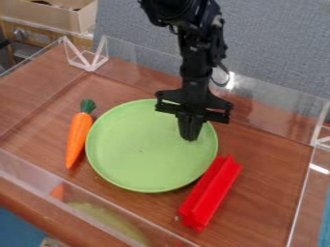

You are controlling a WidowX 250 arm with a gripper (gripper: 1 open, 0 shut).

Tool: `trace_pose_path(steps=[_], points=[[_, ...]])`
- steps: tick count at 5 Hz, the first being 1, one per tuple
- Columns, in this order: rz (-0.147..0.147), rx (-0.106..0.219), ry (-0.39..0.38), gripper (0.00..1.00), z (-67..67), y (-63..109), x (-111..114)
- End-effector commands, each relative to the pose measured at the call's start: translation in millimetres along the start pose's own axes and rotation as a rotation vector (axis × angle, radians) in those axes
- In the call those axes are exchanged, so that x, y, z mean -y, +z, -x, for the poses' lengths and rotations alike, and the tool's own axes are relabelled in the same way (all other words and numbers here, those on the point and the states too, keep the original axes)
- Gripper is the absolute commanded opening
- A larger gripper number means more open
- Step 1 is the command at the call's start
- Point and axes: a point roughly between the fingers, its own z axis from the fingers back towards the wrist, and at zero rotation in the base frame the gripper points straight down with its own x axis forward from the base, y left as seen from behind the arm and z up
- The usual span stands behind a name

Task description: Move the red object from the green plate to the table

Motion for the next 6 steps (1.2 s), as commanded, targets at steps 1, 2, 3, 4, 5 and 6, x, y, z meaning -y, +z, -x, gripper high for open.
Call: trace_pose_path(steps=[1,2,3,4,5,6], points=[[0.020,0.043,-0.029,1.00,5.9,16.0,11.2],[0.035,0.037,-0.081,1.00,27.8,21.2,28.8],[0.050,0.024,-0.132,1.00,49.2,24.3,45.8],[0.052,0.001,-0.184,1.00,66.5,21.2,58.6],[0.054,-0.011,-0.222,1.00,76.6,16.6,67.5],[0.049,-0.021,-0.234,1.00,81.7,12.1,67.7]])
